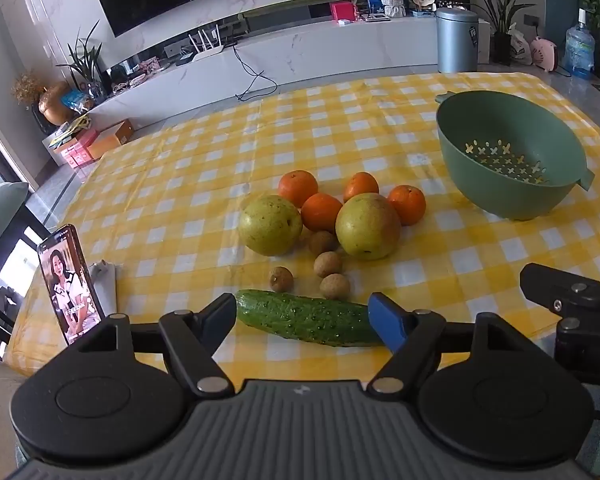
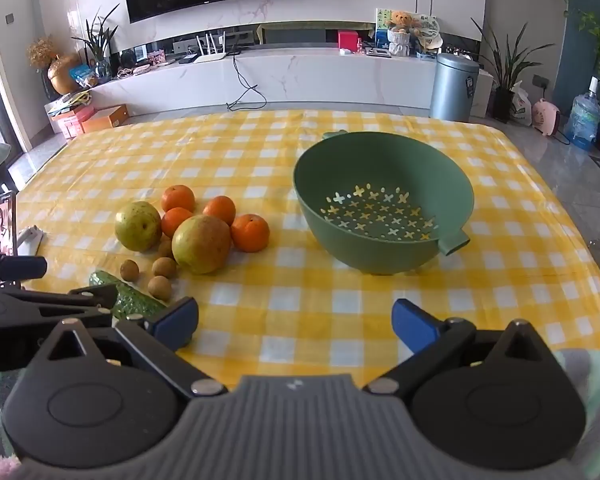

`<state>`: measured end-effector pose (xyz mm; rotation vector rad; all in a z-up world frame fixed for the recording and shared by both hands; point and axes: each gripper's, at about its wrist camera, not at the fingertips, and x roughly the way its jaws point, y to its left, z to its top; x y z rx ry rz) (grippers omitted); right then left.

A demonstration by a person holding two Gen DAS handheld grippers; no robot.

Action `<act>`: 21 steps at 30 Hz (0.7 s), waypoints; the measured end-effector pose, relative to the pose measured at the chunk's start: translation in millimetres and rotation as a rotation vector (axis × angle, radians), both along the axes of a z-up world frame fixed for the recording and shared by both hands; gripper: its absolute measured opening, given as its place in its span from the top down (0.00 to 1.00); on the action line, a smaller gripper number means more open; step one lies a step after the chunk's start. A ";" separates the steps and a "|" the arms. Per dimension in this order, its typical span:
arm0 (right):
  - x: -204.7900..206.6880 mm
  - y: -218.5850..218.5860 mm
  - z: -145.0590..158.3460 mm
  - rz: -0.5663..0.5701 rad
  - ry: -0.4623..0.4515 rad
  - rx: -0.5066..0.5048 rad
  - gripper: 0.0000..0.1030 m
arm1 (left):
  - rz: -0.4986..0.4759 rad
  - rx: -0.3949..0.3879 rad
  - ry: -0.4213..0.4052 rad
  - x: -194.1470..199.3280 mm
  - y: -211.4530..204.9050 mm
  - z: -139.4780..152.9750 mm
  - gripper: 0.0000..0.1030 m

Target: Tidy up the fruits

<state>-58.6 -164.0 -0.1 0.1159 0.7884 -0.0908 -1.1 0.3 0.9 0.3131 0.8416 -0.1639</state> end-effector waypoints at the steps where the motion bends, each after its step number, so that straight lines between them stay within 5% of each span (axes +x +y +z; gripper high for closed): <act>1: 0.0 0.1 0.0 -0.001 -0.001 -0.002 0.04 | -0.003 -0.005 0.000 -0.3 0.3 0.3 0.14; 21: 3.4 1.1 0.9 -0.002 -0.008 0.009 0.04 | 0.010 0.026 0.001 -0.1 -2.4 -0.9 0.14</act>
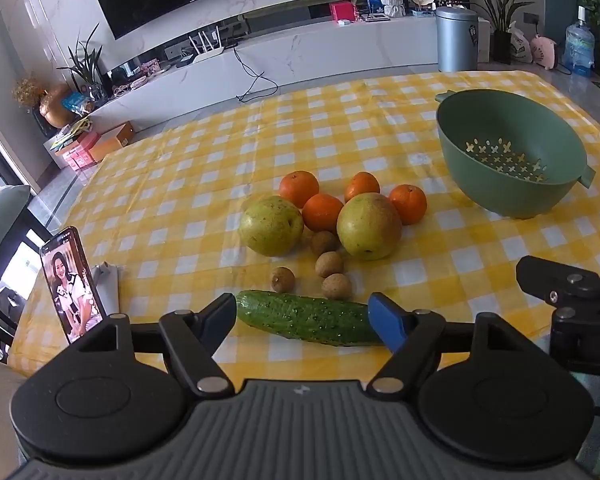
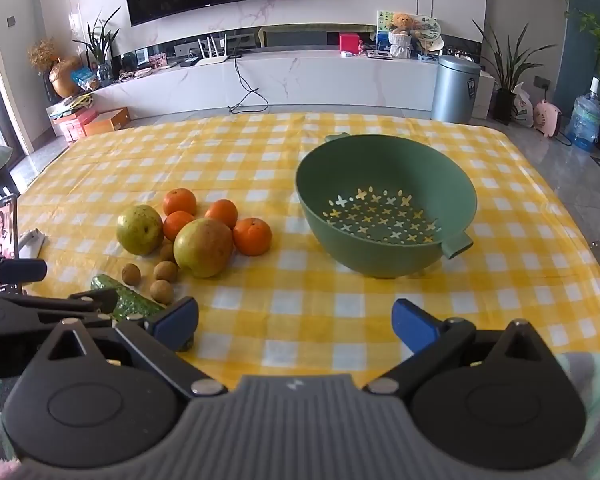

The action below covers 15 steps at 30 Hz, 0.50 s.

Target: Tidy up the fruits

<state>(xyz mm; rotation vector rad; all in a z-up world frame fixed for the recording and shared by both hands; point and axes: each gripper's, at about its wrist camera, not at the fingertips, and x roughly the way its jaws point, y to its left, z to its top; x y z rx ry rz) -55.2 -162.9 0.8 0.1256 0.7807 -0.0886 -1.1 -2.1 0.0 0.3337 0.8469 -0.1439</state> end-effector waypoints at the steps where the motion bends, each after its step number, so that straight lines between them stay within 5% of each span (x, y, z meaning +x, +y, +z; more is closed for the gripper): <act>1: -1.0 -2.1 -2.9 0.001 0.001 0.002 0.04 | 0.001 0.002 0.001 0.1 0.4 -0.6 0.14; 15: 12.0 6.4 -2.8 0.033 0.004 -0.011 0.04 | 0.032 -0.002 -0.017 -0.3 12.3 4.0 0.14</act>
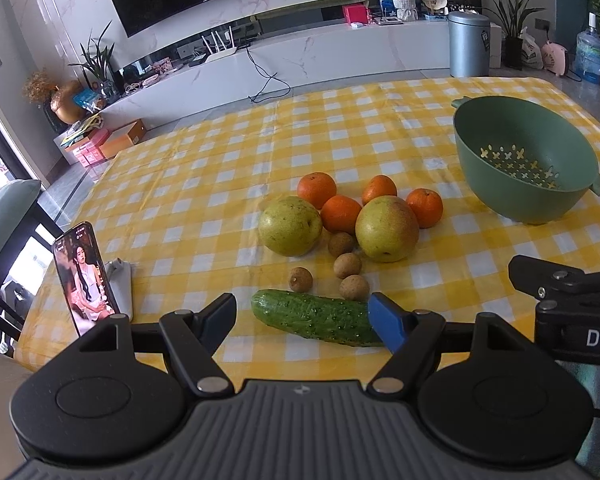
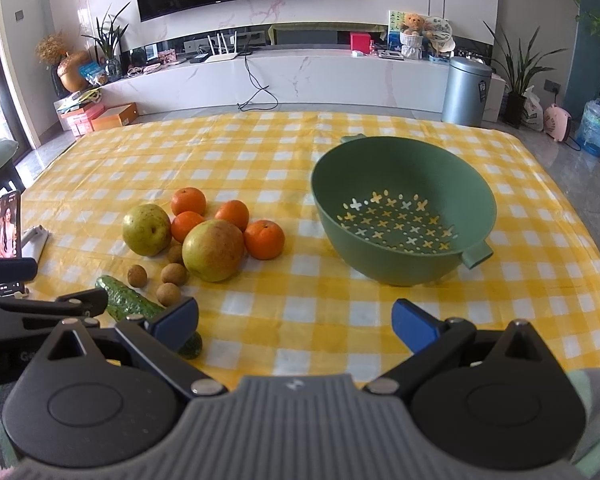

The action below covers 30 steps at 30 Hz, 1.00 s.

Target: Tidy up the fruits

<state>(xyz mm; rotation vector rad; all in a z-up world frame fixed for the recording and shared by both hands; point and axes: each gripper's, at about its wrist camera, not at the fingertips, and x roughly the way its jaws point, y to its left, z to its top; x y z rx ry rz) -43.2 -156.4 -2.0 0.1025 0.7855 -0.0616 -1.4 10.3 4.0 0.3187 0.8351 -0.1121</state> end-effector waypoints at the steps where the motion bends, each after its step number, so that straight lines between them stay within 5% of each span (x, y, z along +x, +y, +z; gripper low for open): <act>1: -0.4 0.3 0.5 0.002 -0.002 -0.001 0.04 | 0.001 0.000 0.001 0.2 0.2 0.0 0.14; 30: -1.2 -1.2 -2.0 -0.026 0.005 -0.007 0.04 | -0.006 0.001 0.015 0.5 -1.4 -2.8 0.14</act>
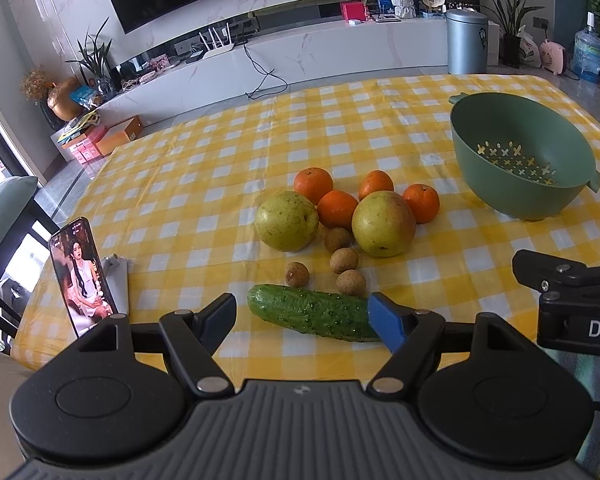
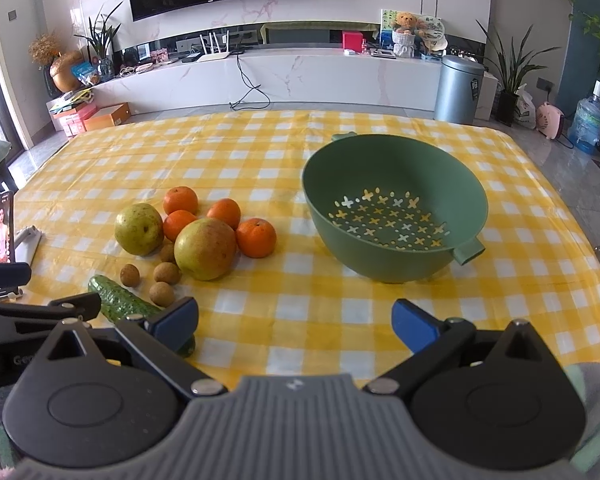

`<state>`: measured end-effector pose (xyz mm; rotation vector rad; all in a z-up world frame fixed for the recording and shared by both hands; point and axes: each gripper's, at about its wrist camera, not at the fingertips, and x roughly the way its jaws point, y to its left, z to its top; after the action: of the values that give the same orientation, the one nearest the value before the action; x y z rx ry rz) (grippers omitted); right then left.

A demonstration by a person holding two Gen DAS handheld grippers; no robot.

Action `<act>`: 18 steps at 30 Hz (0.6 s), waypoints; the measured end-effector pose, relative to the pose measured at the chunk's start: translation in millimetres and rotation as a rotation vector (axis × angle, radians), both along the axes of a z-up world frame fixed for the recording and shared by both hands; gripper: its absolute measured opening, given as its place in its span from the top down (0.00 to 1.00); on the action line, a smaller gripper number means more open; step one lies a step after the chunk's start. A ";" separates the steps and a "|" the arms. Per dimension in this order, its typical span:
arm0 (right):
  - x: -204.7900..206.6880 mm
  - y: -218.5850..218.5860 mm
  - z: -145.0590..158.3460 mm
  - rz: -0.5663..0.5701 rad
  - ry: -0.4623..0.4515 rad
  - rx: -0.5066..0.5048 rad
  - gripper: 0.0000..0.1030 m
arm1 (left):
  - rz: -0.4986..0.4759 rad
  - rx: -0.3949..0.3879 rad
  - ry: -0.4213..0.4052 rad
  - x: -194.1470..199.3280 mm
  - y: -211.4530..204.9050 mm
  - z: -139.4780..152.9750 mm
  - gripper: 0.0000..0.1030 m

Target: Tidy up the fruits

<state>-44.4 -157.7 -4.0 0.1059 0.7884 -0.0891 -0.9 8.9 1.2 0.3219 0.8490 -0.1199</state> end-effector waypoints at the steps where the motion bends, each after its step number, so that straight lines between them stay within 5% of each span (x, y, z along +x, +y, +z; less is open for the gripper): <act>1: -0.5 0.1 0.2 0.001 -0.001 -0.001 0.04 | -0.001 -0.001 -0.001 -0.1 -0.4 0.1 0.14; 18: -0.2 -0.7 -3.0 -0.008 0.006 0.000 0.04 | -0.009 -0.009 0.017 -0.5 -1.8 -2.2 0.14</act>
<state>-44.5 -158.4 -7.0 0.1090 0.7943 -0.0969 -1.4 7.1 -1.1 0.3168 0.8638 -0.1350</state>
